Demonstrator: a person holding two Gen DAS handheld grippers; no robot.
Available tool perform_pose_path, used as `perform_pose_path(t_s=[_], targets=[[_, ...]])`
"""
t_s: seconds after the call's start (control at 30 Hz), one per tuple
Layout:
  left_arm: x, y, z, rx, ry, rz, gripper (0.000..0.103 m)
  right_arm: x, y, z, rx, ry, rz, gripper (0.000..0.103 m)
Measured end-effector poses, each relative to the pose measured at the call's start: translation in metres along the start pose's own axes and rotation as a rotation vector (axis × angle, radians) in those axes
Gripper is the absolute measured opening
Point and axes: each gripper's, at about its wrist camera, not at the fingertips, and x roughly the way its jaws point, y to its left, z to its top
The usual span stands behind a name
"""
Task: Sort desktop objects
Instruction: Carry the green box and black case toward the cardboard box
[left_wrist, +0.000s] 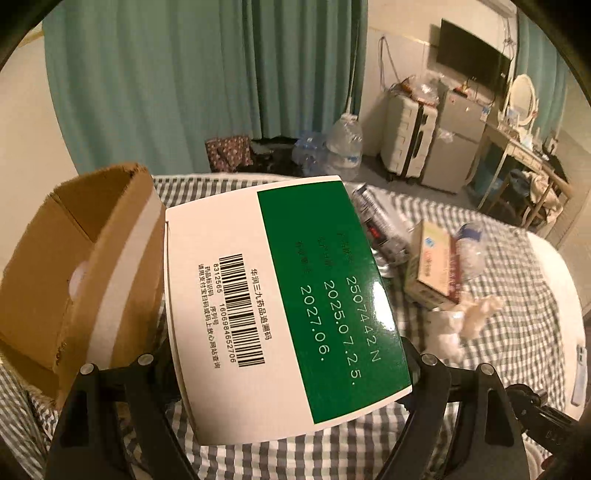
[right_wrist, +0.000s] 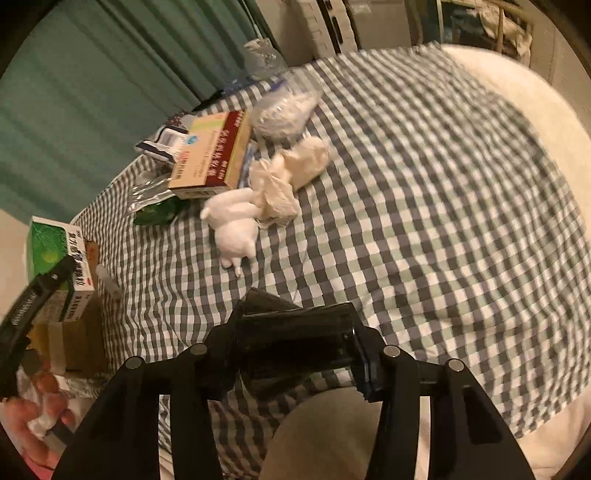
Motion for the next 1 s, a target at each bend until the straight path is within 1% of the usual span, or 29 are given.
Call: perform_pose_path(t_s=[0.07,0.17,0.2,0.37,0.4,0.5,0.57,0.63,0.8,1.0], targets=[[-0.017,0.003,-0.002,0.017,-0.028,0.002,0.087,-0.012,0.007,0.001,-0.001,-0.023,0.012,0.049],[-0.041,0.006,-0.005,0.032,-0.062,0.000,0.087,-0.036,0.022,0.000,-0.036,-0.067,-0.001,0.049],[-0.047,0.007,-0.005,0.035,-0.068,-0.005,0.087,-0.038,0.025,0.000,-0.047,-0.078,-0.006,0.049],[-0.079,0.003,0.003,0.063,-0.112,-0.019,0.087,-0.084,0.051,-0.001,-0.129,-0.178,-0.032,0.049],[-0.085,0.003,0.005,0.068,-0.121,-0.019,0.087,-0.087,0.055,-0.001,-0.140,-0.187,-0.032,0.049],[-0.103,0.006,0.007,0.082,-0.136,-0.036,0.087,-0.107,0.071,-0.003,-0.166,-0.218,0.000,0.049],[-0.113,0.008,0.008,0.092,-0.157,-0.034,0.087,-0.117,0.083,-0.005,-0.190,-0.241,0.002,0.048],[-0.123,0.010,0.007,0.115,-0.187,-0.028,0.087,-0.123,0.092,-0.006,-0.207,-0.254,0.014,0.048],[-0.136,0.016,0.010,0.122,-0.198,-0.046,0.087,-0.137,0.117,-0.012,-0.263,-0.281,0.034,0.048],[-0.143,0.034,0.013,0.118,-0.218,-0.025,0.087,-0.145,0.147,-0.019,-0.318,-0.280,0.067,0.048]])
